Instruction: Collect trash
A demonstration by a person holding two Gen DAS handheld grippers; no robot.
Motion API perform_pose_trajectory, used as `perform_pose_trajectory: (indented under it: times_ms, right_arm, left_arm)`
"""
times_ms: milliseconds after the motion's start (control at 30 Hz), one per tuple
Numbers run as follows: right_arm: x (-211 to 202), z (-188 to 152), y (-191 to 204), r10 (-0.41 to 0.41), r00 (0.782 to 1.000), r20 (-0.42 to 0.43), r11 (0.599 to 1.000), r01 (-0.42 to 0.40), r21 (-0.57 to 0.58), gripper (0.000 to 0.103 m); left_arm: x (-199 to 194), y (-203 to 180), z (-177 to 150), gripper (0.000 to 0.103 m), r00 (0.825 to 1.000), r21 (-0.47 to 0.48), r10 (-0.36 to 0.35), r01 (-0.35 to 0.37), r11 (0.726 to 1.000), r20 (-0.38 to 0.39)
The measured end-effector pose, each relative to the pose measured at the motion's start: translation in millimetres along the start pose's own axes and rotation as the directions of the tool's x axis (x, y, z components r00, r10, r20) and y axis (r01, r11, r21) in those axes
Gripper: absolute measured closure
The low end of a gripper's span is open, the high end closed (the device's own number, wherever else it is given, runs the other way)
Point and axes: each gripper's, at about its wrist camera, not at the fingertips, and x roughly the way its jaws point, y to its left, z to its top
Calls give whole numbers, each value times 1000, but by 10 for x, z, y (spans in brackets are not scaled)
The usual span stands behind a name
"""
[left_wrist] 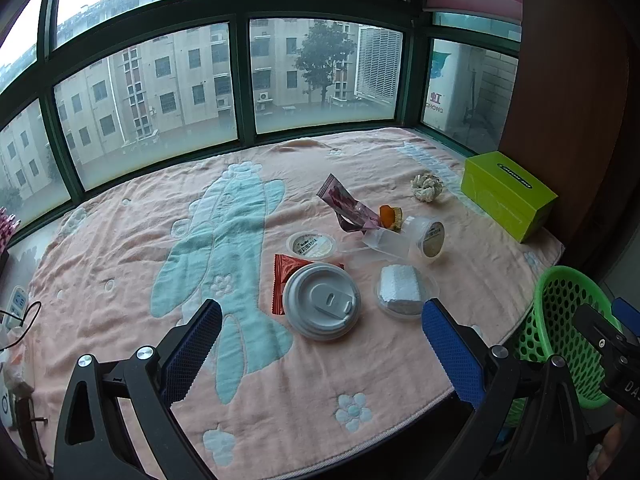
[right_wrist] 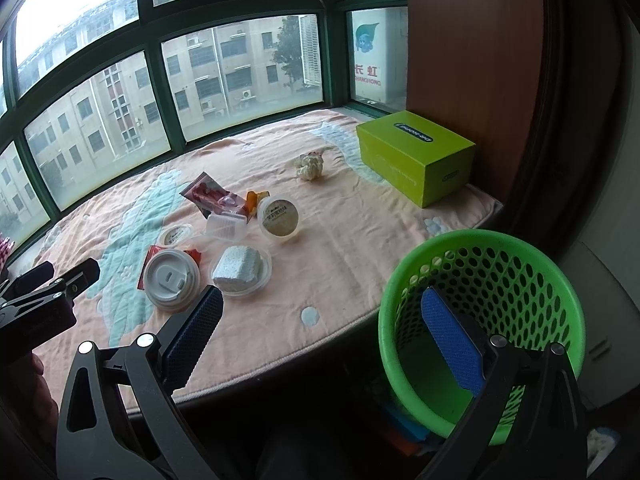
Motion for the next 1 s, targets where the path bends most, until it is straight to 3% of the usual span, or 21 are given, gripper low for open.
perform_pose_trajectory:
  times_ms: [567, 1000]
  right_arm:
    - [138, 14, 78, 5, 1000, -17, 1000, -6, -14, 5]
    - [378, 135, 214, 40, 999, -37, 998, -42, -55, 5]
  left_arm:
    - [66, 15, 6, 6, 1000, -3, 2, -2, 1000, -7]
    - [297, 268, 182, 6, 999, -36, 36, -37, 999, -30]
